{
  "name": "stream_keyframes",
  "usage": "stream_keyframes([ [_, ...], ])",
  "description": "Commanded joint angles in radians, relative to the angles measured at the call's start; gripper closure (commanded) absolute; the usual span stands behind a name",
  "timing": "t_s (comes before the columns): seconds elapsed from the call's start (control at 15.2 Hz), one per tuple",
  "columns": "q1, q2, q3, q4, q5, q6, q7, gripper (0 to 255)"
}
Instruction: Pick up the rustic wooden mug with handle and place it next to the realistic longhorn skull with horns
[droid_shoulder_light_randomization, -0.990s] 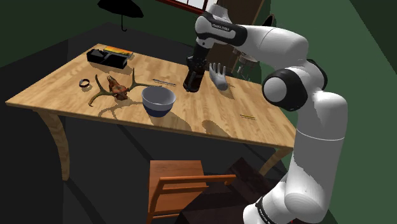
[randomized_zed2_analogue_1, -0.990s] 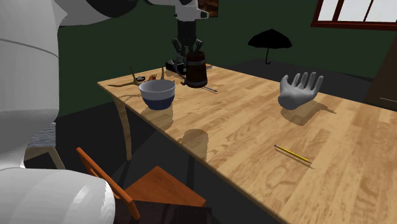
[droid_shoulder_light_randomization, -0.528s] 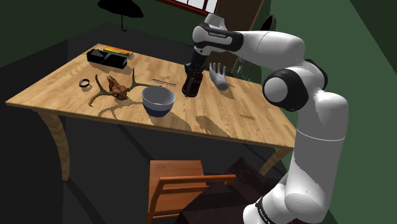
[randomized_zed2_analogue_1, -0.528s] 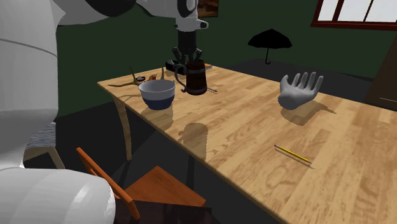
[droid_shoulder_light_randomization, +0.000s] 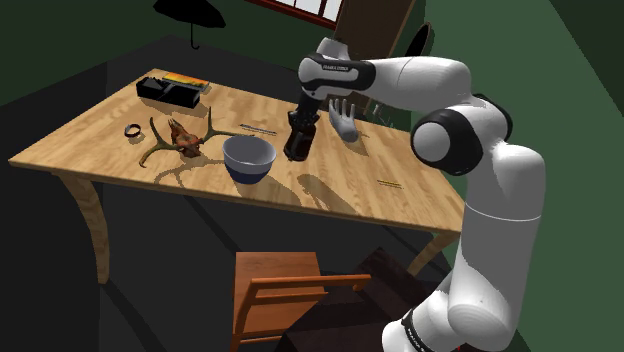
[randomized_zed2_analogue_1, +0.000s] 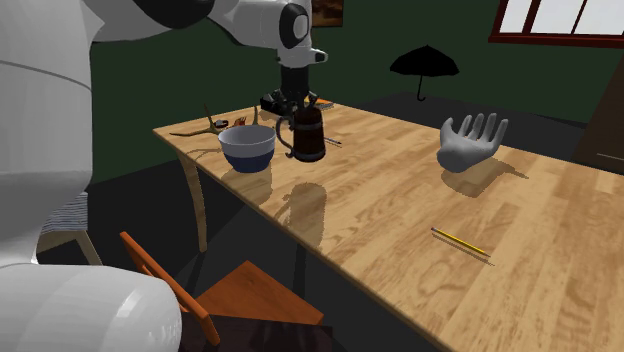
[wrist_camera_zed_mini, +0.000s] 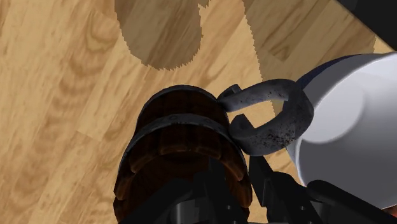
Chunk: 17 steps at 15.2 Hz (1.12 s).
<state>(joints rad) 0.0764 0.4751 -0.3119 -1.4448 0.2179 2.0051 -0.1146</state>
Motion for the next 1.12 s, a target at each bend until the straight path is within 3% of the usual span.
stream_keyframes([
  [0.0, 0.001, 0.005, 0.001, -0.019, 0.003, 0.025, -0.003, 255],
  [0.53, 0.000, 0.034, 0.009, -0.082, 0.018, 0.117, -0.018, 255],
  [1.06, 0.000, 0.036, 0.010, -0.084, 0.019, 0.120, -0.018, 255],
])
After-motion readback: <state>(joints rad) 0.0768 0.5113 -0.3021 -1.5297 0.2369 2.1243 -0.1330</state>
